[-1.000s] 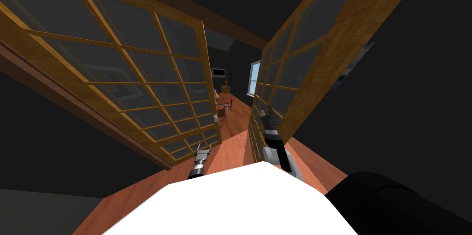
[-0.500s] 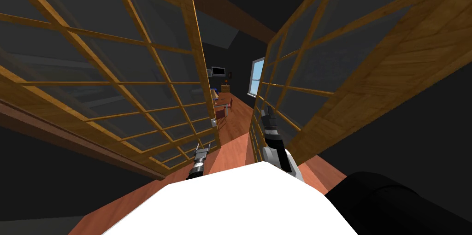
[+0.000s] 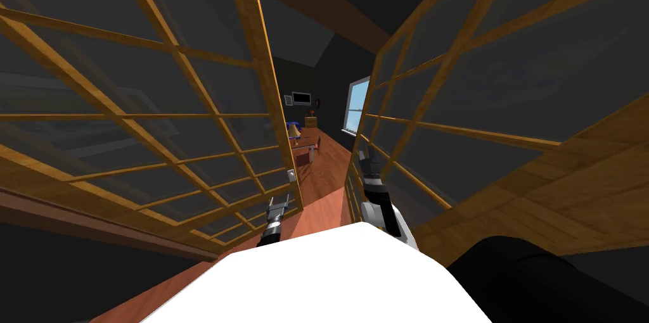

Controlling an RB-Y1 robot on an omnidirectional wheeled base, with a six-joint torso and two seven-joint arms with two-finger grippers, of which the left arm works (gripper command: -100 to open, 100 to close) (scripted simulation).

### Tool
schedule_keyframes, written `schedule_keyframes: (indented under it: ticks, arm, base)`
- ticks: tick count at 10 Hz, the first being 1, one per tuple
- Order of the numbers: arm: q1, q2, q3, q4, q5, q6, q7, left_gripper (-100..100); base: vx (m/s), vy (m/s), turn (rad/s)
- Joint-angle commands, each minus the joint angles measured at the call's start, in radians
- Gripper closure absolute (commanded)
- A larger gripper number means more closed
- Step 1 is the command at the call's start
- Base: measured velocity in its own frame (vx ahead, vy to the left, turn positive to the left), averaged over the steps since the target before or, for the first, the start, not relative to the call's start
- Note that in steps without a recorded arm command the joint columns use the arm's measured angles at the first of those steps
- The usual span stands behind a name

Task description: Pull the door open

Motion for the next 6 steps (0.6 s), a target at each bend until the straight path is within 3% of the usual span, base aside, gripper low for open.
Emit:
schedule_keyframes:
  ticks: [1, 6]
  arm:
    - [-0.003, -0.006, 0.0, 0.0, 0.02, 0.0, 0.001, -100]
    - [-0.014, -0.03, 0.001, 0.004, 0.082, -0.003, 0.003, -100]
  base:
    - [0.179, -0.038, 0.04]
    - [0.21, -0.024, 0.052]
